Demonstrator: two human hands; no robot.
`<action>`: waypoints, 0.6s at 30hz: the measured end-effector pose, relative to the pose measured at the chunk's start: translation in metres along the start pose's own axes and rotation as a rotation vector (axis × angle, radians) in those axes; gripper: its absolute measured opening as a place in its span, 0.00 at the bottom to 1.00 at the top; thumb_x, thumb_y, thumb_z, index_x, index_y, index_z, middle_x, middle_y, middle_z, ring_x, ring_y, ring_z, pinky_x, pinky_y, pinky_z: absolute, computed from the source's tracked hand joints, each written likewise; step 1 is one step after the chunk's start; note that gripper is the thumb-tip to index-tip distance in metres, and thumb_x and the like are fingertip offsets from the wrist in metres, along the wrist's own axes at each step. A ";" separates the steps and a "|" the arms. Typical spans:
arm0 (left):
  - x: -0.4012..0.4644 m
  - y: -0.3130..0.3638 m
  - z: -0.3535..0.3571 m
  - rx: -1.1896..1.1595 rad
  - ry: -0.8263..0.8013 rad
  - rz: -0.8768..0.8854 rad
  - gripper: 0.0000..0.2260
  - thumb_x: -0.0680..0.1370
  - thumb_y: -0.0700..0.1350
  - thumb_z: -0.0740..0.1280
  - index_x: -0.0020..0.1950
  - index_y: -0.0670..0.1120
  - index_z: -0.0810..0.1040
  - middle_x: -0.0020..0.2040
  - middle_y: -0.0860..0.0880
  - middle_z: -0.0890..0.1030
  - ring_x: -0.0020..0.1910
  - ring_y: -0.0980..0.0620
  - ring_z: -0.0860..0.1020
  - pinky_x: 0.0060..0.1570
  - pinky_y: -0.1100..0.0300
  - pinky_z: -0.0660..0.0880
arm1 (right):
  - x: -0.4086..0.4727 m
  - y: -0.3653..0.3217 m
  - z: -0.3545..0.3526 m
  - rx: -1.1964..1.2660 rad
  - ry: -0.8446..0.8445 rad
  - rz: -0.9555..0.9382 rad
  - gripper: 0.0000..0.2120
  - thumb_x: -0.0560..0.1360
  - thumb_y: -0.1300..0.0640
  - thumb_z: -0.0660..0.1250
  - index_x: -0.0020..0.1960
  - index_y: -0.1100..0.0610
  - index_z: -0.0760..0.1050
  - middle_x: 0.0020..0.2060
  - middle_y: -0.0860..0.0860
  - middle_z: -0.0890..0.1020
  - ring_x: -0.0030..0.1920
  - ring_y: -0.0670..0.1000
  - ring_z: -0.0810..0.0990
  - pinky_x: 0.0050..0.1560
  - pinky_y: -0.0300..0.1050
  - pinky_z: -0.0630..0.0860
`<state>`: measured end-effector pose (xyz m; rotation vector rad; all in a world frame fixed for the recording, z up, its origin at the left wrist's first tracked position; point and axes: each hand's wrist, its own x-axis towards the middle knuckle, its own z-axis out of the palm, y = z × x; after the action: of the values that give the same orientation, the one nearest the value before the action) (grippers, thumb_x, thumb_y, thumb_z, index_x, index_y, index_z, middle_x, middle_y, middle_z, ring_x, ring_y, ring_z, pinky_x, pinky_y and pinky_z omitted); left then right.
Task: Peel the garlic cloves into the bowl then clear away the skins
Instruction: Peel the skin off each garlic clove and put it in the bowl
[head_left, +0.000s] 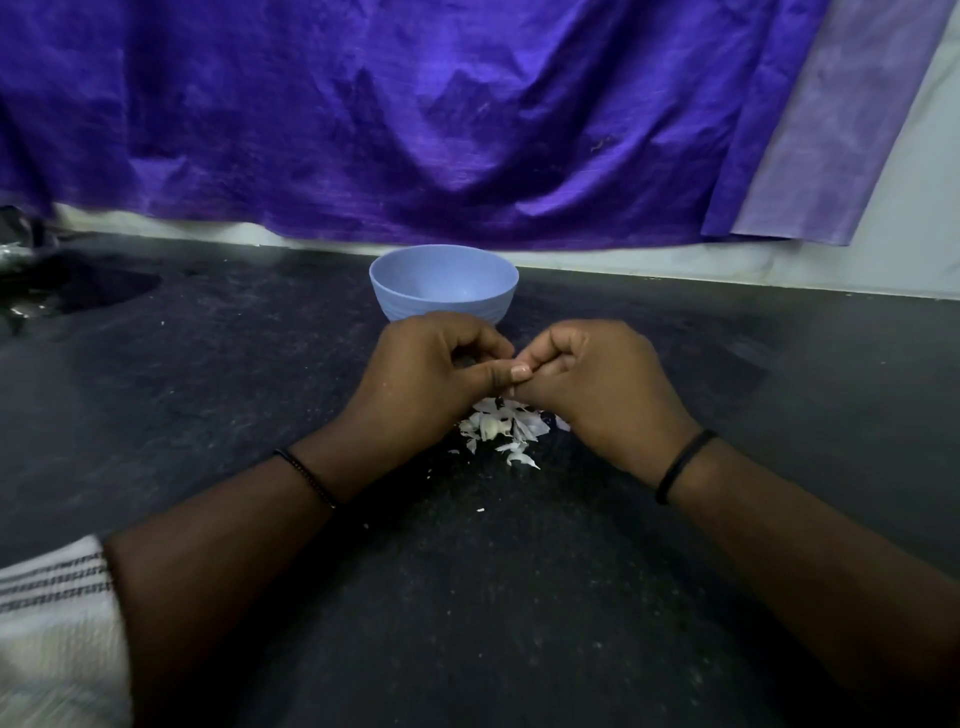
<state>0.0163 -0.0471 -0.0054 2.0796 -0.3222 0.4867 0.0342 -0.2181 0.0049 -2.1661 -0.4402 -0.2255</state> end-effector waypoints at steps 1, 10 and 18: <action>0.000 0.000 -0.001 -0.014 -0.021 -0.002 0.04 0.72 0.46 0.76 0.44 0.48 0.86 0.36 0.55 0.85 0.34 0.61 0.81 0.36 0.67 0.76 | 0.000 0.001 0.000 0.017 -0.014 0.006 0.06 0.67 0.58 0.80 0.39 0.52 0.82 0.32 0.47 0.85 0.34 0.44 0.83 0.35 0.40 0.78; 0.000 -0.006 0.001 -0.090 -0.040 -0.072 0.05 0.72 0.43 0.76 0.47 0.49 0.86 0.37 0.55 0.85 0.35 0.62 0.81 0.36 0.69 0.75 | 0.004 0.009 -0.001 0.228 -0.071 0.064 0.04 0.70 0.61 0.78 0.41 0.55 0.84 0.33 0.52 0.85 0.28 0.42 0.79 0.31 0.36 0.72; 0.001 -0.002 0.001 -0.126 0.070 -0.070 0.02 0.74 0.40 0.75 0.45 0.46 0.86 0.35 0.47 0.85 0.28 0.56 0.78 0.32 0.60 0.77 | 0.003 0.003 -0.001 0.363 -0.072 0.074 0.03 0.71 0.62 0.77 0.44 0.59 0.84 0.34 0.54 0.86 0.32 0.47 0.80 0.32 0.37 0.75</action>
<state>0.0178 -0.0466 -0.0067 1.9396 -0.2326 0.4841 0.0380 -0.2197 0.0041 -1.8339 -0.4062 -0.0224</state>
